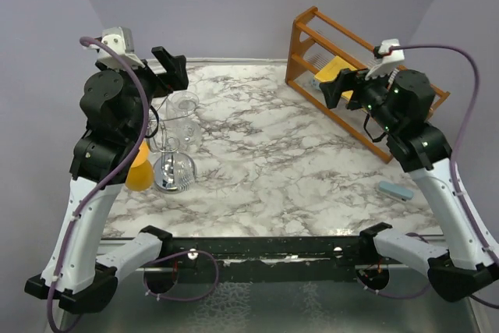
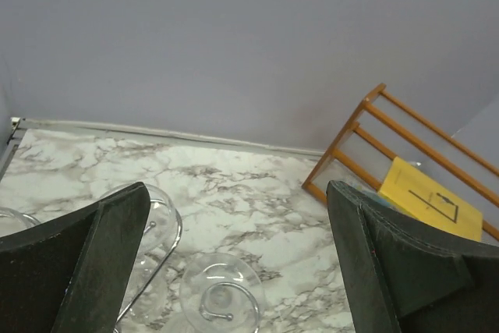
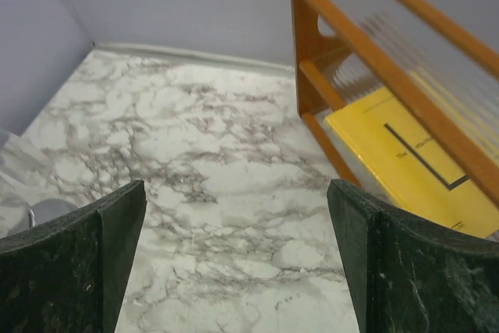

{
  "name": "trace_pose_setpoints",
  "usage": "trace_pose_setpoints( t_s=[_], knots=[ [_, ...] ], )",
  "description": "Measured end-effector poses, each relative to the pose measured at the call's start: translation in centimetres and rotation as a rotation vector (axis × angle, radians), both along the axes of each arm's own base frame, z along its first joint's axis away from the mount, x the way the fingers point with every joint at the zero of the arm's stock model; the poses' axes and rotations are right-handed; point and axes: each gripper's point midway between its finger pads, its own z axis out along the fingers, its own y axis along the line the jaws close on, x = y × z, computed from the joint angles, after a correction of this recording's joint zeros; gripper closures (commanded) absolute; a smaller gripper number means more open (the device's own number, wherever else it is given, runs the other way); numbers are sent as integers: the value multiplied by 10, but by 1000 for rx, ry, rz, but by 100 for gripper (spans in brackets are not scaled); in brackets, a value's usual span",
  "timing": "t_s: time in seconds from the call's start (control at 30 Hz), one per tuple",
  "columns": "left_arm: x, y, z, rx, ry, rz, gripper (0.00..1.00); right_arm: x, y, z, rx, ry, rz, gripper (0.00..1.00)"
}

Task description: Take the wine glass off the wine glass rack

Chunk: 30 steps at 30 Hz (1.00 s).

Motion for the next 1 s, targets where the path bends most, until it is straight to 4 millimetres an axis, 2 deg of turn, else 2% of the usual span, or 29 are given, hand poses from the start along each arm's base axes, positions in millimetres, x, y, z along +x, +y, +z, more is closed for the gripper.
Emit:
trace_pose_setpoints(
  t_s=[0.2, 0.23, 0.3, 0.5, 0.7, 0.83, 1.0],
  knots=[
    [24, 20, -30, 29, 77, 57, 1, 29, 17, -81, -48, 159, -4, 1],
    [26, 22, -33, 31, 84, 59, 1, 30, 17, -83, -46, 162, -9, 1],
    [28, 26, -38, 33, 97, 62, 1, 34, 22, -101, -51, 196, -7, 1],
    [30, 30, -43, 34, 110, 42, 1, 35, 31, -117, -16, 191, 8, 1],
    [25, 28, -54, 38, 155, 6, 1, 28, 43, -131, 32, 197, 66, 1],
    [17, 27, -60, 43, 201, -16, 1, 22, 61, -123, 95, 193, 157, 1],
    [2, 23, -57, 45, 228, -51, 1, 14, 95, -118, 193, 220, 326, 1]
  ],
)
